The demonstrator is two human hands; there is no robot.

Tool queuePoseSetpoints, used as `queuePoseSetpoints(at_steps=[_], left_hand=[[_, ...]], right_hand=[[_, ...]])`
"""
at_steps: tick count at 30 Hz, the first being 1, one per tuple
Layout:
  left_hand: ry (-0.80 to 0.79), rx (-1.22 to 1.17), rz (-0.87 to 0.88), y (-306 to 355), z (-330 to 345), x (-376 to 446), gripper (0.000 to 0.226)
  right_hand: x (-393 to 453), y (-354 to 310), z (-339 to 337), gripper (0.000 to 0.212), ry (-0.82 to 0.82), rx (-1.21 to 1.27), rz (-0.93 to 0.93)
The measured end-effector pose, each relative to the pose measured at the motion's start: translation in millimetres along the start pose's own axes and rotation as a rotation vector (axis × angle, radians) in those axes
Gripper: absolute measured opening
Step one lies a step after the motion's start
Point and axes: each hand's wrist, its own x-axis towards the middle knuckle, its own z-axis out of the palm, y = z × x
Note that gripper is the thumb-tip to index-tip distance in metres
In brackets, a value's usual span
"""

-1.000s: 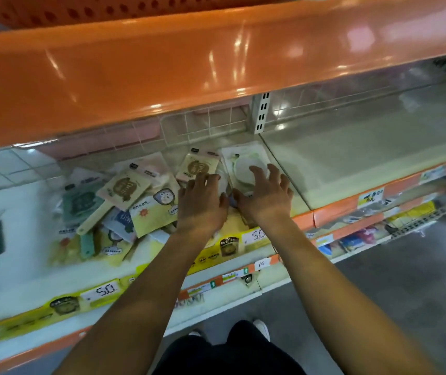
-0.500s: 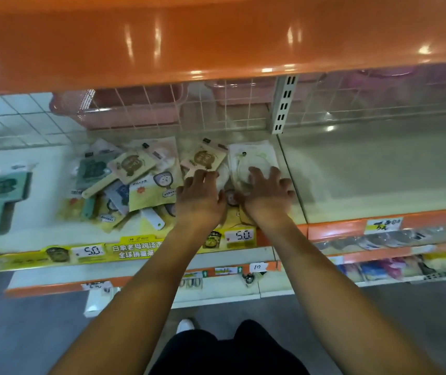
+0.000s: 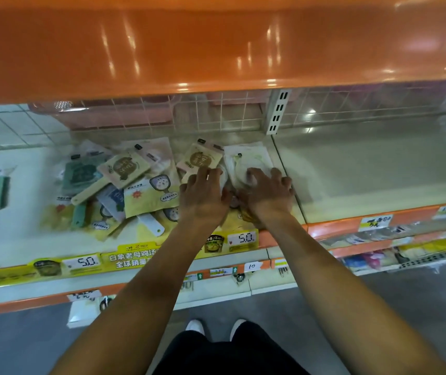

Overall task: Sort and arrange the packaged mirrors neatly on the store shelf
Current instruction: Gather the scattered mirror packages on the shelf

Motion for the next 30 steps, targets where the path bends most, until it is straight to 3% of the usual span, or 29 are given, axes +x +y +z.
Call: queuePoseSetpoints(at_steps=[9,14,30], left_hand=[[-0.009,-0.037,0.027,-11.3,-4.9,10.2,0.044],[-0.006,-0.045,0.049,-16.5,-6.1,11.7,0.043],[0.011,-0.087,0.161,-13.7,-3.1,19.6,0.044]], right_hand=[[1.4,-0.9,4.1,0.04,0.111,0.064,0.03],[4.2,-0.8,5.4,0.058,0.037,0.083,0.069],[-15.3,2.1,-3.4,0.03,0.24,0.14,0.003]])
